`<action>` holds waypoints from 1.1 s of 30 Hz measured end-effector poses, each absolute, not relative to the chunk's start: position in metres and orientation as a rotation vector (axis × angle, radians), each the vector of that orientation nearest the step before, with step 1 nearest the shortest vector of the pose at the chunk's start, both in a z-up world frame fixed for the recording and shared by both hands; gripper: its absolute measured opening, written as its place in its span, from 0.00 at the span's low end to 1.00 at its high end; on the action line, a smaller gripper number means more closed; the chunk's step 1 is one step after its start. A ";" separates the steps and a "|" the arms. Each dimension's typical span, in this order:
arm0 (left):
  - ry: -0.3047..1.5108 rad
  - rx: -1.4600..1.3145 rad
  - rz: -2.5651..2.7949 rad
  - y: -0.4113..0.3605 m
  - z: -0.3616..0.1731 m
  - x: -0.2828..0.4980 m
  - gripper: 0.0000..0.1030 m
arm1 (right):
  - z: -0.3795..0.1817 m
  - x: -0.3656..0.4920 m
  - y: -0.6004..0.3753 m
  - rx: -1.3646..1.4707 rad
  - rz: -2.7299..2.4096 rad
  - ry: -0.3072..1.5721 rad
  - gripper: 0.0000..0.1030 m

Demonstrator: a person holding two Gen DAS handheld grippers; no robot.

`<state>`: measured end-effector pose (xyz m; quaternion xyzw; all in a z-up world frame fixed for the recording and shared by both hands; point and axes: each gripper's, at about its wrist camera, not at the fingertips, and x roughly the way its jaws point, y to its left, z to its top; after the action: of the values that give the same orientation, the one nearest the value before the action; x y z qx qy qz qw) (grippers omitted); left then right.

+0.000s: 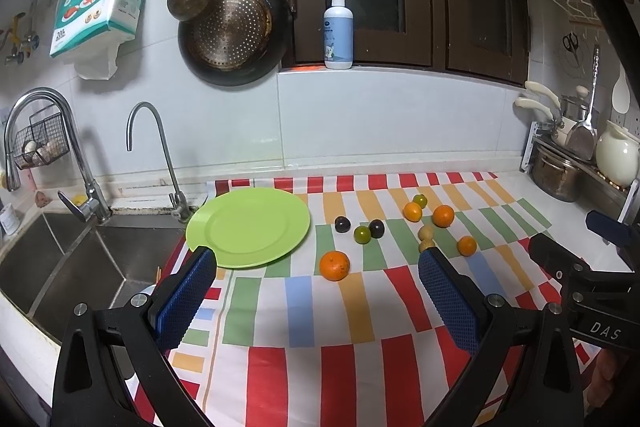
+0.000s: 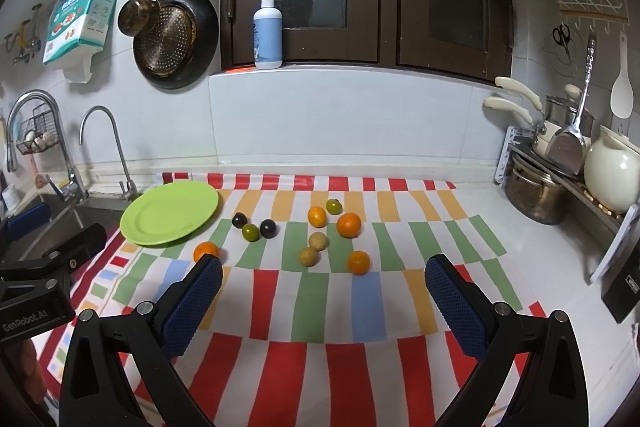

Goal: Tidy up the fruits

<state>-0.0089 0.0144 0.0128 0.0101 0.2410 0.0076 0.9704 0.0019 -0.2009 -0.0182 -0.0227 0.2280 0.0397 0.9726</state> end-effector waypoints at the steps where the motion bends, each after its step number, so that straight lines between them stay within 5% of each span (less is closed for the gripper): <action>1: 0.487 0.020 0.015 0.014 0.013 -0.009 1.00 | -0.018 0.002 -0.201 -0.045 0.079 0.460 0.99; 33: 0.506 0.030 -0.001 0.017 0.007 0.009 1.00 | -0.023 0.019 -0.191 -0.055 0.100 0.482 0.99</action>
<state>0.0093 0.0174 0.0072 0.0148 0.2504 -0.0004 0.9680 0.0187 -0.1907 -0.0235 -0.0270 0.2385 0.0494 0.9695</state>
